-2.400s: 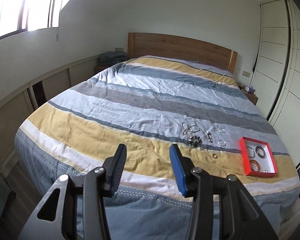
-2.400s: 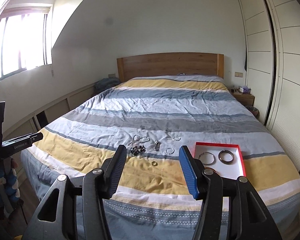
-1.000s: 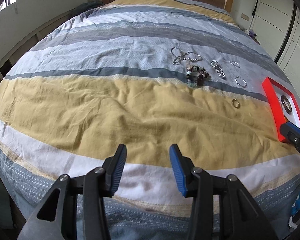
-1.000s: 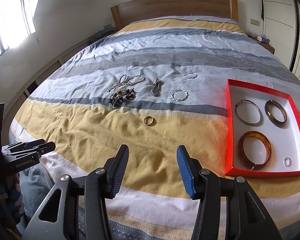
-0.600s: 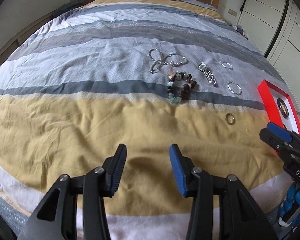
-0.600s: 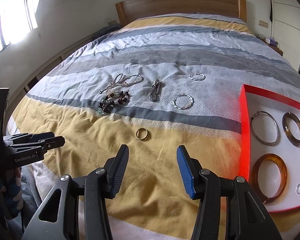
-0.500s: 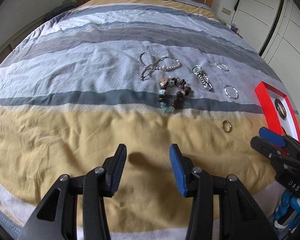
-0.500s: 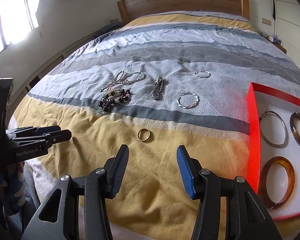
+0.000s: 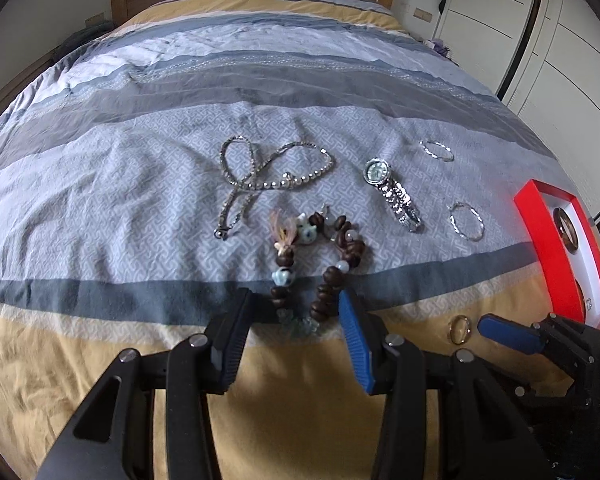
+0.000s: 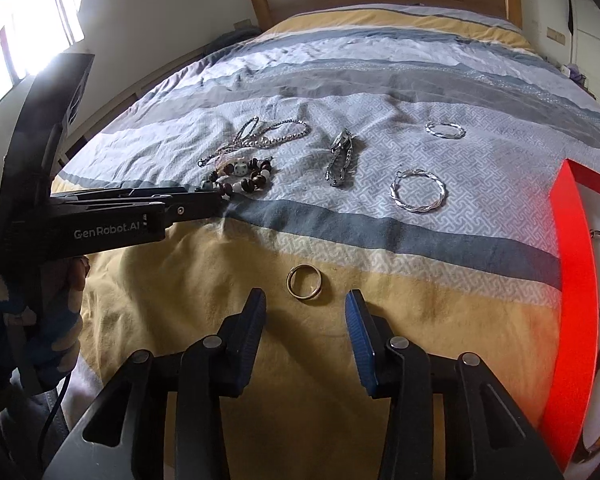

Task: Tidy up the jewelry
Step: 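Grasp the gold ring with the right gripper while the left grasps the beaded bracelet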

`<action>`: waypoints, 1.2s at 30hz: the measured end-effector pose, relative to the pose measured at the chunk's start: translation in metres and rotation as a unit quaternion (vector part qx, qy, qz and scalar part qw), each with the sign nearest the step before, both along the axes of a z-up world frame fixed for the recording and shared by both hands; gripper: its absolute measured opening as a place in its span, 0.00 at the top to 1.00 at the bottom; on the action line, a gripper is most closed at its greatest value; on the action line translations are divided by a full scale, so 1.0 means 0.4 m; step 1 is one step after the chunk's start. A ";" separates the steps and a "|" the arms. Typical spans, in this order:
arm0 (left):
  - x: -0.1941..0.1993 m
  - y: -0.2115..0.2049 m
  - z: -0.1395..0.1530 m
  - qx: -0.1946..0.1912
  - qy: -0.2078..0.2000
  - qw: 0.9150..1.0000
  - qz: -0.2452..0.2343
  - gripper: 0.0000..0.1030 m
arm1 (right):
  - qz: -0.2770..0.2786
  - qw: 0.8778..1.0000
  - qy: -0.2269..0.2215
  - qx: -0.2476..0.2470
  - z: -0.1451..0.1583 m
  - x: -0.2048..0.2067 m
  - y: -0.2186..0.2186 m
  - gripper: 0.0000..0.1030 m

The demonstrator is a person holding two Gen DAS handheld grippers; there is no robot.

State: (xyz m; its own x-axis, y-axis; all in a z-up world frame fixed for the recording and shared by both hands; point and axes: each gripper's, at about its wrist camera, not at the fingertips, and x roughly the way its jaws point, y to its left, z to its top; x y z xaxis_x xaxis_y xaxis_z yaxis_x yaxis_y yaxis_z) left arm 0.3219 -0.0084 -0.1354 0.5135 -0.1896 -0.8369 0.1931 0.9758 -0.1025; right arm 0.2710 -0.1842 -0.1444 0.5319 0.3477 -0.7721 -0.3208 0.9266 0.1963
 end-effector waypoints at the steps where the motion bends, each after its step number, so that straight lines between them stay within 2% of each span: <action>1: 0.006 -0.003 -0.006 0.000 0.001 1.000 -0.002 0.59 | 0.000 1.000 0.002 0.001 -0.004 0.006 0.002 0.61; 12: 0.023 -0.013 -0.040 -0.004 -0.010 1.000 -0.008 0.61 | -0.001 1.000 0.008 0.002 -0.039 0.033 0.006 0.71; 15: 0.028 -0.014 -0.038 -0.007 -0.010 1.000 -0.006 0.67 | 0.003 1.000 0.004 -0.008 -0.042 0.039 0.019 0.74; 17: 0.034 -0.016 -0.038 -0.008 -0.010 1.000 -0.004 0.74 | 0.006 1.000 0.002 -0.012 -0.045 0.038 0.027 0.79; 21: 0.039 -0.011 -0.033 -0.014 -0.007 1.000 0.000 0.89 | 0.006 1.000 0.004 -0.006 -0.046 0.039 0.024 0.80; 22: 0.039 -0.008 -0.029 -0.015 -0.006 1.000 0.002 0.89 | 0.006 1.000 0.004 -0.004 -0.045 0.040 0.022 0.80; 28: 0.000 -0.004 0.018 -0.023 -0.006 1.000 0.009 0.89 | 0.000 1.000 -0.004 0.007 -0.002 0.012 0.010 0.80; 36: -0.119 0.000 0.157 -0.021 -0.043 0.999 0.007 0.89 | -0.013 0.999 -0.029 0.011 0.111 -0.088 -0.016 0.80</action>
